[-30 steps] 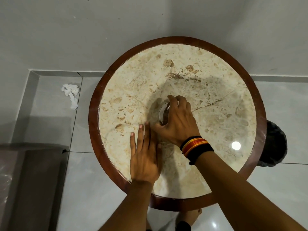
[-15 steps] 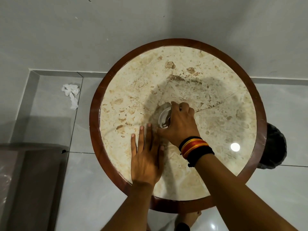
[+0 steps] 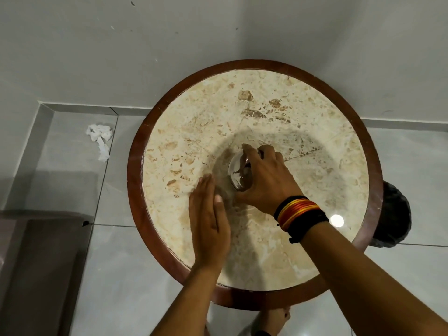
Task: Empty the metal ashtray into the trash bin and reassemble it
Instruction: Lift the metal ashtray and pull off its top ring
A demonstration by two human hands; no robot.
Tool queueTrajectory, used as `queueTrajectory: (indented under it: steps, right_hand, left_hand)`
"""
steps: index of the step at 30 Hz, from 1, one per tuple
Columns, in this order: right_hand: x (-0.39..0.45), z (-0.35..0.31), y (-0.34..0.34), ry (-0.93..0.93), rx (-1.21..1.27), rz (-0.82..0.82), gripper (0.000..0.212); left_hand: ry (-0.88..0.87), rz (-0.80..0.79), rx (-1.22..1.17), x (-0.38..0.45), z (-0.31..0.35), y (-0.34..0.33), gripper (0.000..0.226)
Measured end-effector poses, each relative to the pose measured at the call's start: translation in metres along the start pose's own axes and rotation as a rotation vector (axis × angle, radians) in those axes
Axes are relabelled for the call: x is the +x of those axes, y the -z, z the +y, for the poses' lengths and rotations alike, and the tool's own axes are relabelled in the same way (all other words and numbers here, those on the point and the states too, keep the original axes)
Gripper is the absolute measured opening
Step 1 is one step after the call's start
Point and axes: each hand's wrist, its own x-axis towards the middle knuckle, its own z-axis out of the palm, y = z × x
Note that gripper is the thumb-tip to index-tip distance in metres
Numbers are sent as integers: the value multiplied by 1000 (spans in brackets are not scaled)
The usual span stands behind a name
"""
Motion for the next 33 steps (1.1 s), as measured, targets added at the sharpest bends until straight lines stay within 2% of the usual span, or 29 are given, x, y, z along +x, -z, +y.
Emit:
queueTrajectory:
  steps: [3,6,7,9,17,22,33]
  right_hand:
    - [-10,-4,14,42,-18,16,113]
    - [-19,-11,26,79,-49,26,112]
    - [-20,-12,29,84,-63,22,112]
    - [-23,-14,34,79,-86,13,112]
    - [-39,-9,39,58,-50,-2,107]
    - [-46,-9,36,59,-35,0,103]
    - [-48,-3,37,93,15,26,108]
  left_hand:
    - [299,26,-477,25,43,-2,49]
    - [628,-288,-976,63,75,-2,51]
    - [735,-402,-1074,70,79,1,53]
    - [831,-547,-1205,76,82,2,53]
    - [884,-706,-1284,60,63,-5,61]
    - [885,-690,-1280,50,60,-10,59]
    - [843,-662,-1344,46,59,-13,55]
